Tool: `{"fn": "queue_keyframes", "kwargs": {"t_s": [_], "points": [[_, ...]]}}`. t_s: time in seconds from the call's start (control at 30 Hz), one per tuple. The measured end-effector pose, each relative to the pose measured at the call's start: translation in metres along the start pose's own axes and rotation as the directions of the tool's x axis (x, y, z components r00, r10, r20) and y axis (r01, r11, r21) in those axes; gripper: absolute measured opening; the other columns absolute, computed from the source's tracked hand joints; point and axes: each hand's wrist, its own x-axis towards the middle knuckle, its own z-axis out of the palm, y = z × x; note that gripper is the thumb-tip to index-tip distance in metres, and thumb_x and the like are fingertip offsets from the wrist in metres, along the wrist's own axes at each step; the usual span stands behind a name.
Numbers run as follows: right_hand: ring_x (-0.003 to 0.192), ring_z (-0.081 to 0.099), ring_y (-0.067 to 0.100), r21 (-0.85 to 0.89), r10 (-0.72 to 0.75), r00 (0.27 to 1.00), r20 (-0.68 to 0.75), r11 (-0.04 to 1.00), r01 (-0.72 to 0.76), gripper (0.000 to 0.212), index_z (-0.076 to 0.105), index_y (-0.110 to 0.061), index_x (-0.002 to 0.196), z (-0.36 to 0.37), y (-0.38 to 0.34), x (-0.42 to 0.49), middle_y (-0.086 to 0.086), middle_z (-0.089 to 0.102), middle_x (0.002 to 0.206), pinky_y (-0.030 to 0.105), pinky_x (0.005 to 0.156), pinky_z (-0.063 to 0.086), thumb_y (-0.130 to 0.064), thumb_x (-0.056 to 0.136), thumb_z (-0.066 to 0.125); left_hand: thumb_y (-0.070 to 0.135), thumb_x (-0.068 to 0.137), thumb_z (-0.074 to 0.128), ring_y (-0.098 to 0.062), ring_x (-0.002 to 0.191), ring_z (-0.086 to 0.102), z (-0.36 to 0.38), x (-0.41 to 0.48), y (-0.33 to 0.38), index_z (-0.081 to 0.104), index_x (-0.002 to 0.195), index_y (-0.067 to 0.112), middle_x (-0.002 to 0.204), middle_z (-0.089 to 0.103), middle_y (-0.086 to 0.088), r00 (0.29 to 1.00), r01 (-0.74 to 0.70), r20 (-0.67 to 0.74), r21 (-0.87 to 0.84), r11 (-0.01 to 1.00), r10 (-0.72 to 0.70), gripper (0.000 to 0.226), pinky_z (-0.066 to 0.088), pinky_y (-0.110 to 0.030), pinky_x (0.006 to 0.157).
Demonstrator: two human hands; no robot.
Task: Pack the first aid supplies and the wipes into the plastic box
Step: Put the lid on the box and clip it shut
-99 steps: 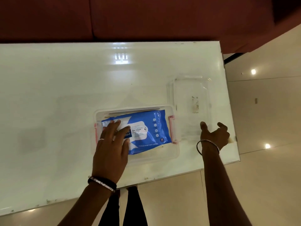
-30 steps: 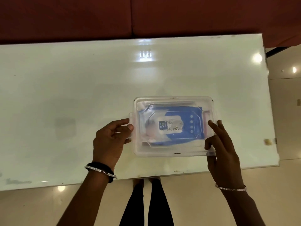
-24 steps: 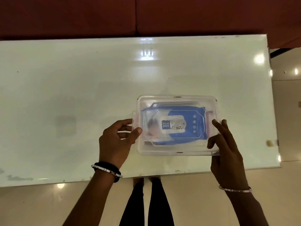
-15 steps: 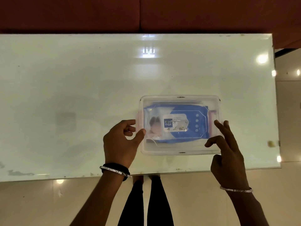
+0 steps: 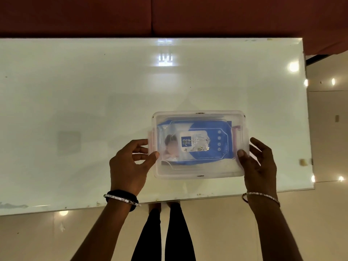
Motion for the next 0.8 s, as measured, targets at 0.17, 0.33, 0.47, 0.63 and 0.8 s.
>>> {"fn": "queue_keyframes", "kwargs": {"t_s": [0.17,0.33,0.47,0.63,0.8], "points": [[0.098,0.071,0.021,0.218,0.223,0.967,0.119,0.945,-0.245,0.054,0.057,-0.021,0.13,-0.005,-0.001,0.009,0.01,0.073,0.111,0.04,0.088,0.057,-0.022,0.079,0.073,0.032,0.07,0.082,-0.022,0.103,0.068,0.001,0.005,-0.015,0.067,0.115,0.023,0.112,0.071,0.0,0.968,0.226,0.161,-0.242,0.944,-0.191,0.048,0.057,-0.048,0.087],[0.089,0.076,0.015,0.275,0.285,0.9,0.329,0.883,-0.38,0.048,0.063,-0.014,0.122,-0.016,-0.002,0.024,0.005,0.079,0.098,0.027,0.078,0.061,-0.021,0.075,0.069,0.041,0.069,0.079,-0.017,0.118,0.061,0.002,0.014,-0.032,0.053,0.135,0.022,0.125,0.068,0.0,0.786,0.555,0.548,-0.422,0.717,-0.286,0.073,0.048,-0.039,0.099],[0.098,0.074,0.018,0.236,0.323,0.854,0.408,0.866,-0.44,0.038,0.068,-0.015,0.114,-0.022,0.002,0.037,0.007,0.077,0.107,0.029,0.081,0.061,-0.021,0.077,0.069,0.042,0.071,0.07,-0.009,0.112,0.064,0.0,0.02,-0.034,0.068,0.117,0.024,0.117,0.072,0.004,0.757,0.512,0.624,-0.381,0.77,-0.194,0.049,0.049,-0.027,0.093],[0.099,0.072,0.017,0.172,0.326,0.838,0.438,0.885,-0.433,0.037,0.07,-0.013,0.112,-0.023,0.007,0.044,0.004,0.077,0.108,0.033,0.09,0.057,-0.022,0.076,0.067,0.02,0.074,0.074,-0.021,0.096,0.072,0.003,0.021,-0.026,0.06,0.106,0.018,0.101,0.076,-0.004,0.862,0.451,0.457,-0.494,0.743,-0.218,0.035,0.06,-0.028,0.075],[0.11,0.064,0.026,0.178,0.351,0.828,0.437,0.868,-0.463,0.036,0.062,-0.006,0.122,-0.022,0.004,0.049,0.012,0.069,0.119,0.034,0.09,0.057,-0.011,0.086,0.06,0.016,0.085,0.07,-0.016,0.082,0.069,0.018,0.003,-0.005,0.054,0.117,0.024,0.092,0.072,0.0,0.994,0.098,0.065,-0.148,0.984,-0.089,0.036,0.055,-0.029,0.077]]}}
